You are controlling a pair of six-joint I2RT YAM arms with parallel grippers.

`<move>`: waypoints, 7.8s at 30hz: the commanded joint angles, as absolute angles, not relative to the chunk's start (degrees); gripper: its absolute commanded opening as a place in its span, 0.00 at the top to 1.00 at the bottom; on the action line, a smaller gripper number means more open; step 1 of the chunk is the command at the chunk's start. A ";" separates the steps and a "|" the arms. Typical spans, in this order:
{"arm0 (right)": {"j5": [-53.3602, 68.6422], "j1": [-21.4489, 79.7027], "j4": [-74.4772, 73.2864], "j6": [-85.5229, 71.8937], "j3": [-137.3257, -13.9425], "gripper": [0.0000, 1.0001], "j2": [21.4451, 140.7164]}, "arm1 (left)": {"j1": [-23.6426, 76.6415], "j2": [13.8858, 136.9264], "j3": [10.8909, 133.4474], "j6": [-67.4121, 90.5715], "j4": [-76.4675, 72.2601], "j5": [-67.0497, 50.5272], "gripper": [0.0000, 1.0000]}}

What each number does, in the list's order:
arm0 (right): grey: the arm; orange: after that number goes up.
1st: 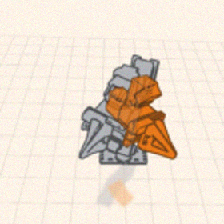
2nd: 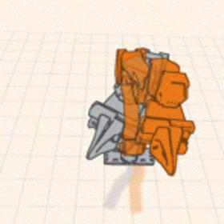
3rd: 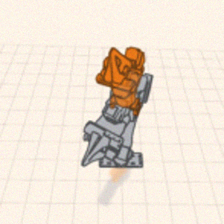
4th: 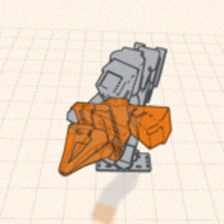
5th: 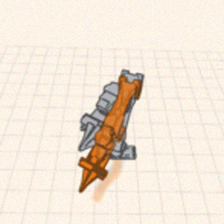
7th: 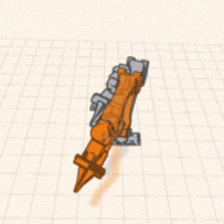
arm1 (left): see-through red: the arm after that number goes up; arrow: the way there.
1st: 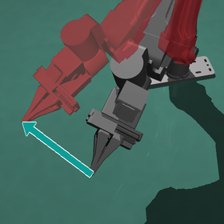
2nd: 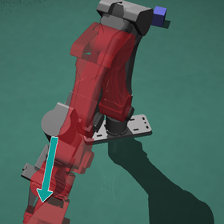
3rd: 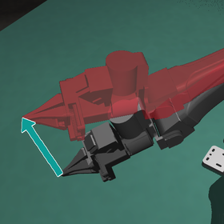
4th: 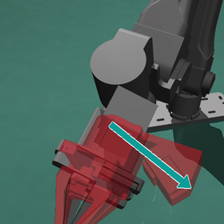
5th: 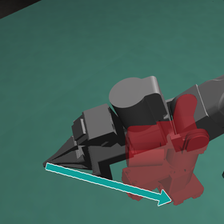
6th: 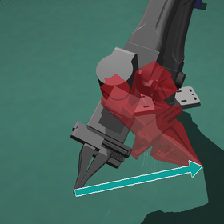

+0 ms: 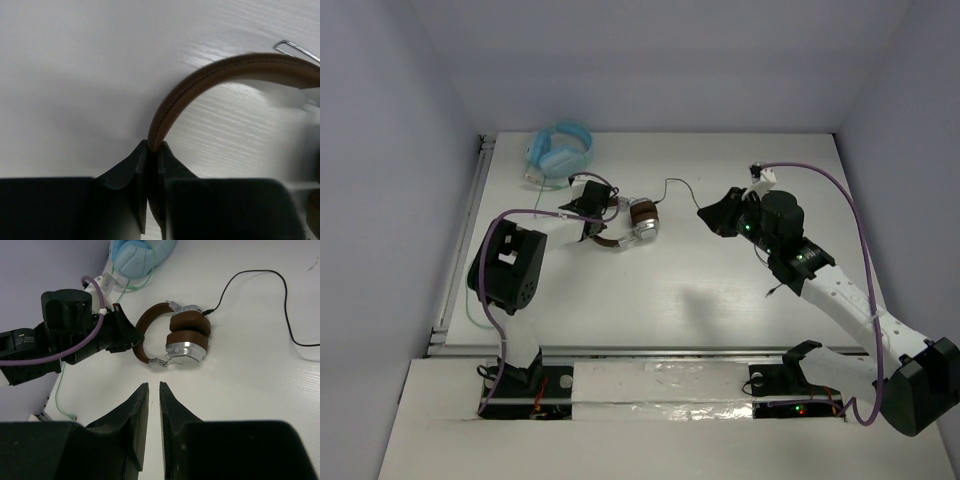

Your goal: Wrap the headphones

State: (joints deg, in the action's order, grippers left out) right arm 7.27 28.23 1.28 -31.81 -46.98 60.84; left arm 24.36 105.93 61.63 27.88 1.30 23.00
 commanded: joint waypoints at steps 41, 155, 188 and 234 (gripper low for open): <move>20.58 23.99 11.25 -11.08 -51.24 0.30 67.77 | 12.57 71.63 93.07 22.23 23.03 -33.03 1.00; -0.44 32.52 -14.44 1.76 -81.40 1.00 79.36 | 17.06 67.76 55.91 21.06 5.21 -45.95 1.00; -4.12 37.17 29.27 -34.98 -43.77 1.00 68.90 | 24.60 58.63 44.65 64.96 -30.33 -2.84 1.00; -2.00 58.80 -34.28 -16.44 -72.42 1.00 71.01 | 46.67 72.33 63.70 14.53 14.66 31.38 1.00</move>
